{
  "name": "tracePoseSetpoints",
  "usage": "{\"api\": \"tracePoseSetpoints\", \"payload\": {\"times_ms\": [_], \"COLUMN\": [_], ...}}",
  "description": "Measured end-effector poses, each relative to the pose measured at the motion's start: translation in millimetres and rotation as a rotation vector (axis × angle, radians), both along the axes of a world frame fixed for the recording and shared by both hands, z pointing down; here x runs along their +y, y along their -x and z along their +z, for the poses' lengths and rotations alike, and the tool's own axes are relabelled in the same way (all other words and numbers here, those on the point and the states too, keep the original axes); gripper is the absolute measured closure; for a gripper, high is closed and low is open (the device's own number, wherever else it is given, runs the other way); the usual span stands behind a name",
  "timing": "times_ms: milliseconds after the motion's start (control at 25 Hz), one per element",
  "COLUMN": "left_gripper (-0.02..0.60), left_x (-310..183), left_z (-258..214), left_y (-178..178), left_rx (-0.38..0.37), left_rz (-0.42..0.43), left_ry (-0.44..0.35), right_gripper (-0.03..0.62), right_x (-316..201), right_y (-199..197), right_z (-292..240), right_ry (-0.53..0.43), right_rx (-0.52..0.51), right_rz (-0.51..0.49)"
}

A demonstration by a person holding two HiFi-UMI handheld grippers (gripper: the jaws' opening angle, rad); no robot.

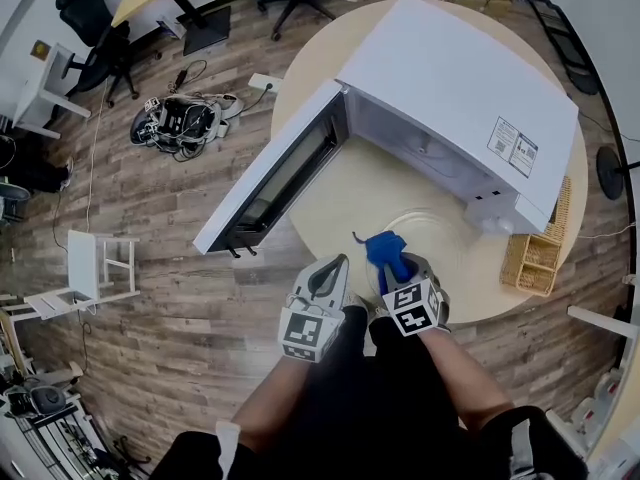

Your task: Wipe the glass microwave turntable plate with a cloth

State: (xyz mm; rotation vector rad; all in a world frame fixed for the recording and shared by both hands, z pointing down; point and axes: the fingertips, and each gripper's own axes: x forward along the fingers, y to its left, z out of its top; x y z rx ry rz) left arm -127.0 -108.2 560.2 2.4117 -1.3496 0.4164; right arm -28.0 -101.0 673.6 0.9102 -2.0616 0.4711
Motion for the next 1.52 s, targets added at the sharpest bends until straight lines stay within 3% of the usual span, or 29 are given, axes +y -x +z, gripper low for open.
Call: {"api": "tracePoseSetpoints", "payload": {"times_ms": [680, 1160, 1520], "left_gripper": [0.575, 0.575, 0.575], "left_x": [4.9, 17.7, 26.9], "left_z": [-14.5, -11.7, -11.1], "left_y": [-61.7, -66.5, -60.3], "left_rx": [0.022, 0.018, 0.015], "left_rz": [0.115, 0.123, 0.11], "left_ry": [-0.01, 0.003, 0.001], "right_gripper": [0.503, 0.502, 0.503], "right_x": [-18.1, -25.8, -28.2], "right_y": [-103.7, -162.1, -182.2], "right_z": [3.2, 3.8, 2.6], "right_ry": [-0.013, -0.041, -0.072], "right_rx": [0.088, 0.182, 0.181], "right_rz": [0.143, 0.249, 0.298]}}
